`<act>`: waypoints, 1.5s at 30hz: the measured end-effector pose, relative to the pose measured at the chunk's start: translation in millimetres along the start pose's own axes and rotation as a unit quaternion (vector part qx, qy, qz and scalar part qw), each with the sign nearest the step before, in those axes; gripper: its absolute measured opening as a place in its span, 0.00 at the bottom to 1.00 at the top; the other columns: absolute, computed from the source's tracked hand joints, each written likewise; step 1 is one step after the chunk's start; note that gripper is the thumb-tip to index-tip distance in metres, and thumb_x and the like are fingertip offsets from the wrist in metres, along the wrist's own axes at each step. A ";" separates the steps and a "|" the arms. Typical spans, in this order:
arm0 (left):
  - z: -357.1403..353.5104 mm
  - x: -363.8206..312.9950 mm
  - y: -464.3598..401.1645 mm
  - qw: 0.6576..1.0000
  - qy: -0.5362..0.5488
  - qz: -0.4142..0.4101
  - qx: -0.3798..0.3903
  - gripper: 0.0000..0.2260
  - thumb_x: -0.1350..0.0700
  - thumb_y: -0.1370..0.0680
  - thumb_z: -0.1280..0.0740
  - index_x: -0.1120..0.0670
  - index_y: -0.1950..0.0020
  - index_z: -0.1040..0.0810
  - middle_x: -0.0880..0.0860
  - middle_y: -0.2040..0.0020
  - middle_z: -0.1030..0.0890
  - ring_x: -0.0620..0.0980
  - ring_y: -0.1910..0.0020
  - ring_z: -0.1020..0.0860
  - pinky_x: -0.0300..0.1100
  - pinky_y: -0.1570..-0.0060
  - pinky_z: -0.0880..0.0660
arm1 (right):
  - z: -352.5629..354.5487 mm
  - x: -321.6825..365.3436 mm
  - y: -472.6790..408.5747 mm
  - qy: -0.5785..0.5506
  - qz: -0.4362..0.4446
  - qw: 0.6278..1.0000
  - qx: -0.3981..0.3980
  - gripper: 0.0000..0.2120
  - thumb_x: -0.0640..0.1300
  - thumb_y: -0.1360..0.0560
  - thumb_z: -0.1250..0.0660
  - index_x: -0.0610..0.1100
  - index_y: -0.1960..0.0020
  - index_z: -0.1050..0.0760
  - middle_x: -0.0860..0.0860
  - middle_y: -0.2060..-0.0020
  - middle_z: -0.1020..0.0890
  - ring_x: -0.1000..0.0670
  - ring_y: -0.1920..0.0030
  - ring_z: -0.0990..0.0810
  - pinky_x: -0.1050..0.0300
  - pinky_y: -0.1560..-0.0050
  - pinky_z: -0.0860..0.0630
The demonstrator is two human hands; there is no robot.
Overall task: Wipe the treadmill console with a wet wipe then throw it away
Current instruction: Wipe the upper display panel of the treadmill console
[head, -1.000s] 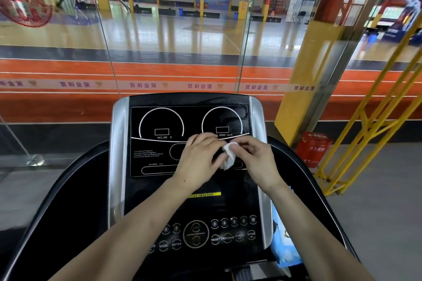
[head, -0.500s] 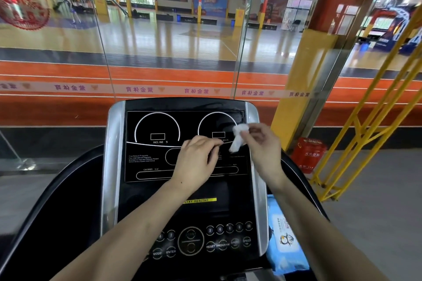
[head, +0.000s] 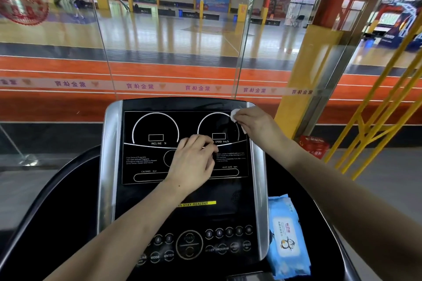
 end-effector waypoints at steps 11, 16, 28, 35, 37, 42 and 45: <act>-6.3 10.6 4.4 1.000 -0.019 0.001 -0.003 0.10 0.58 0.25 0.34 0.51 0.47 0.17 0.49 0.41 0.20 0.52 0.38 0.25 0.49 0.38 0.30 | -17.6 -2.1 36.6 0.013 -0.122 0.990 0.067 0.12 0.34 0.22 0.31 0.47 0.43 0.18 0.42 0.52 0.19 0.41 0.52 0.20 0.42 0.54 0.20; -6.4 4.3 6.8 0.999 -0.038 -0.022 0.012 0.15 0.58 0.25 0.35 0.52 0.40 0.18 0.51 0.36 0.22 0.54 0.34 0.26 0.50 0.36 0.30 | -27.4 -18.2 13.2 0.070 -0.087 0.993 0.038 0.24 0.20 0.36 0.27 0.37 0.44 0.16 0.41 0.63 0.23 0.38 0.61 0.22 0.52 0.67 0.27; -11.8 0.7 30.9 0.998 -0.056 -0.016 0.019 0.15 0.60 0.26 0.33 0.53 0.39 0.20 0.54 0.32 0.24 0.57 0.29 0.30 0.53 0.32 0.31 | -17.5 -6.0 32.4 0.044 -0.090 0.995 -0.009 0.14 0.30 0.28 0.27 0.40 0.44 0.16 0.43 0.54 0.16 0.37 0.55 0.19 0.44 0.51 0.26; -17.7 0.8 46.5 0.997 -0.071 -0.014 0.039 0.19 0.60 0.25 0.34 0.54 0.34 0.21 0.55 0.32 0.24 0.58 0.30 0.28 0.56 0.30 0.31 | -32.4 15.7 72.5 0.048 -0.030 0.998 -0.042 0.16 0.30 0.28 0.26 0.44 0.43 0.16 0.50 0.59 0.19 0.44 0.60 0.21 0.48 0.51 0.30; -18.7 1.5 54.0 0.997 -0.072 -0.005 0.041 0.19 0.60 0.25 0.34 0.54 0.34 0.21 0.55 0.32 0.24 0.58 0.30 0.28 0.57 0.30 0.31 | -44.4 36.7 115.5 0.040 0.003 0.999 -0.009 0.16 0.34 0.26 0.30 0.46 0.41 0.17 0.53 0.54 0.18 0.46 0.58 0.22 0.48 0.48 0.32; -18.5 1.1 73.9 0.996 -0.079 0.022 0.046 0.20 0.59 0.25 0.33 0.54 0.33 0.22 0.54 0.31 0.25 0.57 0.29 0.29 0.56 0.29 0.31 | -51.2 34.4 117.6 0.045 0.037 0.998 -0.006 0.19 0.32 0.27 0.28 0.46 0.39 0.16 0.54 0.49 0.15 0.46 0.56 0.21 0.46 0.45 0.31; -19.8 -0.2 84.0 0.995 -0.082 0.038 0.053 0.20 0.60 0.26 0.32 0.54 0.33 0.22 0.55 0.31 0.25 0.57 0.29 0.30 0.57 0.29 0.31 | -34.6 12.3 52.9 0.062 -0.040 0.995 -0.066 0.17 0.31 0.29 0.29 0.47 0.45 0.16 0.50 0.59 0.18 0.42 0.59 0.21 0.45 0.49 0.33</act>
Point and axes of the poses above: each hand's wrist, its own y-axis away from the middle knuckle, its own z-axis out of the back of the hand, x = y × z, the point moved 6 cm from there along -y, towards the middle knuckle
